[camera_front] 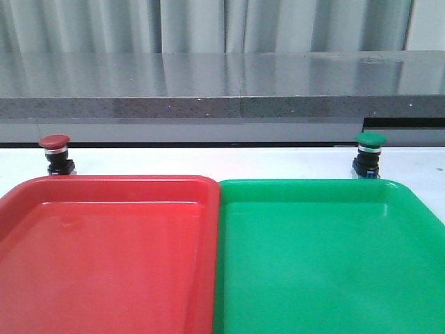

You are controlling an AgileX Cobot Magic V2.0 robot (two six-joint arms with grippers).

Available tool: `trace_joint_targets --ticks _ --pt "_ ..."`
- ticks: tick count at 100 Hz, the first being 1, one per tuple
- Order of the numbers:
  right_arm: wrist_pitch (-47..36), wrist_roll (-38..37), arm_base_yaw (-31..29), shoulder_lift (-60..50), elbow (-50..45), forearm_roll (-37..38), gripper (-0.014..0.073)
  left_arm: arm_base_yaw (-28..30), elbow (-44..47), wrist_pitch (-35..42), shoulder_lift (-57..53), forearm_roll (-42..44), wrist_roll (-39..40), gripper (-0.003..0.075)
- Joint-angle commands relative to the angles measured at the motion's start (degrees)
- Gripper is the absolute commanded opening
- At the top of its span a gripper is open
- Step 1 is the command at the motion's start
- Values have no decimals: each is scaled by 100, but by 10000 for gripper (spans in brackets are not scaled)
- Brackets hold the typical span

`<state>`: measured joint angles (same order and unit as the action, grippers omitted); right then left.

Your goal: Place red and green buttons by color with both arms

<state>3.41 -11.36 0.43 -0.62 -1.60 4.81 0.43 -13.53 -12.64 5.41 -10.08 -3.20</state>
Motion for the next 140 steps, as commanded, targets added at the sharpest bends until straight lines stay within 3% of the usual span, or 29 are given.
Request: trace_joint_targets --ticks 1,24,48,73,78,88,100,110,121,140 --pt "-418 27 -4 -120 111 -9 -64 3 -690 -185 515 -69 22 -20" --pt "-418 27 -4 -120 111 -9 -64 3 -1643 -1200 1674 -69 21 -20" --pt "-418 27 -4 -120 111 -9 -64 3 -1999 -1181 2671 503 21 -20" --pt "-418 27 -4 -120 111 -9 -64 -16 -2617 -1155 3964 550 21 -12" --pt "-418 27 -4 -120 111 -9 -64 -16 -2717 -1104 4162 550 21 14" --pt "-418 27 -4 -120 111 -9 -64 -16 -2829 -857 4505 550 21 146" --pt "-418 27 -4 -120 111 -9 -64 -295 -2856 -320 4875 550 21 395" --pt "-418 27 -4 -120 111 -9 -64 -666 -2925 -66 5183 550 21 554" --pt "-418 27 -4 -120 111 -9 -64 -1024 -3206 -208 5667 528 21 567" --pt "-418 27 -4 -120 111 -9 -64 -1099 -4104 -869 6616 329 442 562"
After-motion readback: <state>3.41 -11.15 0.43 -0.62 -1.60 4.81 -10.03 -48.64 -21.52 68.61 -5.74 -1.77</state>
